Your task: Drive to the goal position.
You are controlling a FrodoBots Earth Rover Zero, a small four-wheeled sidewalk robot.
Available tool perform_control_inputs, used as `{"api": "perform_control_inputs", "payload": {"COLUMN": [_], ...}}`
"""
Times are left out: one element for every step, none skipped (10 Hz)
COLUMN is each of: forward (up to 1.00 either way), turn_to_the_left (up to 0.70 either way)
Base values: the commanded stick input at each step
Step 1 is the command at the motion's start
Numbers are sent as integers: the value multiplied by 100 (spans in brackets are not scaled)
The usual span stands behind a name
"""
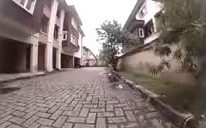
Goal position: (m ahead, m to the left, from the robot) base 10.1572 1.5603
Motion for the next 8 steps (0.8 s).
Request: {"api": "perform_control_inputs", "payload": {"forward": [50,50,50,50,50,50,50,50], "turn_to_the_left": [0,0,0,0,0,0,0,0]}}
